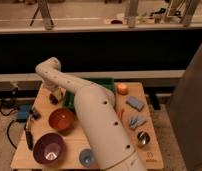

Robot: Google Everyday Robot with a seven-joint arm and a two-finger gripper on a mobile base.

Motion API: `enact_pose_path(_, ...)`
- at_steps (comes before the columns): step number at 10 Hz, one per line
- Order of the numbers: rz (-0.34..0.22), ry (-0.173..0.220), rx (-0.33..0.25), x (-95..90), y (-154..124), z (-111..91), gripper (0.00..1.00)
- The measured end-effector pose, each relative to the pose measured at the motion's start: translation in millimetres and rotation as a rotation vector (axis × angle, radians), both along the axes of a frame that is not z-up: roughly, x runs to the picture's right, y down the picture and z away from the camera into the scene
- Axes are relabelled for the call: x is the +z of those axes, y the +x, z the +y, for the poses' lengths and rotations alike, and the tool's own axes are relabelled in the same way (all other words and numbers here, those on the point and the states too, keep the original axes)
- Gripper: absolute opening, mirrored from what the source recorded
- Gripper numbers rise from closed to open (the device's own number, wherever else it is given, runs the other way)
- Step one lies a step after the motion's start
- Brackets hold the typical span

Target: Place grapes in red bowl

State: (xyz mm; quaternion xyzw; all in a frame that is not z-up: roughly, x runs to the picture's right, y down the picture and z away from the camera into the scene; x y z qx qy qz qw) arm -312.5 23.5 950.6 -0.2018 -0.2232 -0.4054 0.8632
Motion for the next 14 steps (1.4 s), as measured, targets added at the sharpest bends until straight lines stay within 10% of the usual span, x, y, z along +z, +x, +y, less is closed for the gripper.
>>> enact_pose_path(10,0.044,-0.044,-0.001,16.3,10,15,0.78)
enact_pose_path(14,0.028,-0.053,0.008,18.2,10,18,0.39)
